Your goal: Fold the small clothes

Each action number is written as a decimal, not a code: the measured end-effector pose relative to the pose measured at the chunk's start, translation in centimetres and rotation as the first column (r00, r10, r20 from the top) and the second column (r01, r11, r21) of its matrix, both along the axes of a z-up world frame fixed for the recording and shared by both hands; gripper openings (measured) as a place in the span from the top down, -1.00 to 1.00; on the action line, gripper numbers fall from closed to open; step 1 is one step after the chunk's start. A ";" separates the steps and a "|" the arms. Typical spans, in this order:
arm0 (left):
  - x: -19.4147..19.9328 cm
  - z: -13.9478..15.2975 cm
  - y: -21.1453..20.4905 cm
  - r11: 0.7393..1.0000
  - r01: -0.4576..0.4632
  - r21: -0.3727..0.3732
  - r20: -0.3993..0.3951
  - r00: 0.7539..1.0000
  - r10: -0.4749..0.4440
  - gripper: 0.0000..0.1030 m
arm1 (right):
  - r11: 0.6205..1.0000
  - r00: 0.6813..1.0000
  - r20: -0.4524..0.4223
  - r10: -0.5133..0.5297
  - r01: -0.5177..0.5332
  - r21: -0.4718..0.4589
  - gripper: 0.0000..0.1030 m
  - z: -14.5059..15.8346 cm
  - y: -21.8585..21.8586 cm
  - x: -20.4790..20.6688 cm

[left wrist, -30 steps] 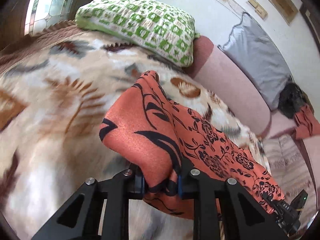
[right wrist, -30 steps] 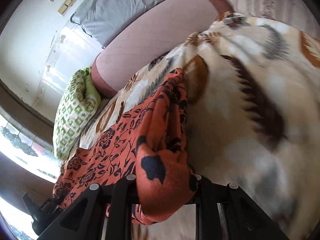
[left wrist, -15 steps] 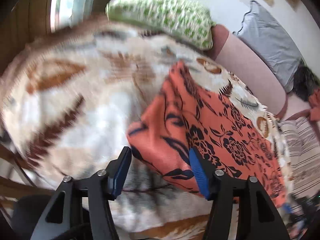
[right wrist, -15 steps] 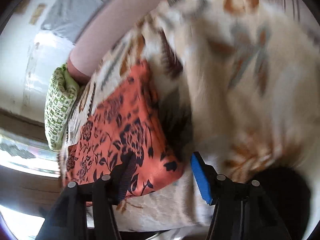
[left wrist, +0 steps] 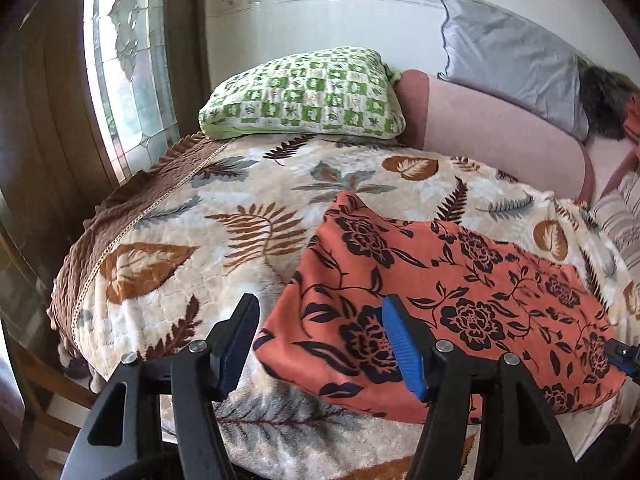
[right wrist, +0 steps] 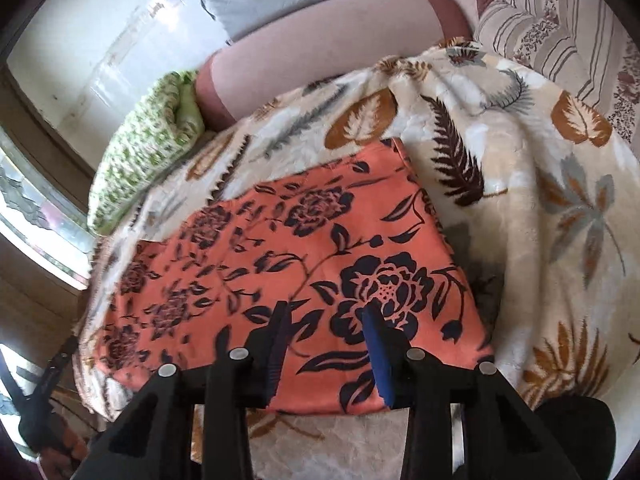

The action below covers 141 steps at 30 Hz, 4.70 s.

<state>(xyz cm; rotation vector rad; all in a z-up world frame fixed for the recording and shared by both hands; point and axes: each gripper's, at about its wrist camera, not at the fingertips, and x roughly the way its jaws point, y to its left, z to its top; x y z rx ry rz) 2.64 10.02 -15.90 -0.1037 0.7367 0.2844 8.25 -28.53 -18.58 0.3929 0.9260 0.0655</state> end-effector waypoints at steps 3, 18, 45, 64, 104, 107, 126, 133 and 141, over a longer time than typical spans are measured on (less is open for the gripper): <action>0.6 -0.6 -0.8 1.000 0.006 0.020 -0.019 1.000 -0.005 -0.25 | 0.999 0.998 -0.045 -0.035 0.034 -0.010 0.24 -1.7 -0.8 0.6; 3.6 -7.8 -1.5 0.993 0.005 0.119 -0.171 0.985 0.015 -0.52 | 0.999 1.000 -0.009 0.022 -0.022 -0.026 0.25 -4.8 -1.3 0.3; -1.3 -6.0 2.1 0.989 -0.015 -0.145 -0.059 0.998 0.006 -1.00 | 0.948 0.960 -0.008 0.280 -0.278 -0.152 0.20 -4.2 10.8 2.9; 0.2 -7.8 5.2 0.834 -0.086 -0.545 -0.077 0.996 0.053 -0.16 | 0.921 0.905 0.172 0.390 -0.383 -0.077 0.24 0.1 14.6 1.8; 4.1 -1.2 -21.5 0.797 0.593 -0.115 0.085 0.805 -0.587 0.66 | 0.662 0.954 0.040 0.297 -0.236 0.711 -0.60 -0.1 -4.5 11.7; 4.3 -3.5 -23.0 0.785 0.606 -0.131 0.026 0.794 -0.608 0.68 | 0.654 0.946 -0.078 0.316 -0.157 0.740 -0.60 -3.2 -4.6 13.4; 4.4 -2.6 -23.7 0.739 0.653 -0.163 0.032 0.752 -0.658 0.68 | 0.815 0.843 -0.094 0.530 -0.475 0.331 0.71 0.6 6.2 17.7; 4.2 -0.9 -29.8 0.631 0.756 -0.175 0.078 0.649 -0.757 0.68 | 0.860 0.894 0.029 0.448 -0.440 0.260 0.72 4.5 -1.5 15.1; 4.8 -5.7 -34.0 0.552 0.793 -0.260 -0.053 0.559 -0.828 0.62 | 0.897 0.942 -0.130 0.309 -0.243 0.370 0.54 -3.3 -8.7 14.5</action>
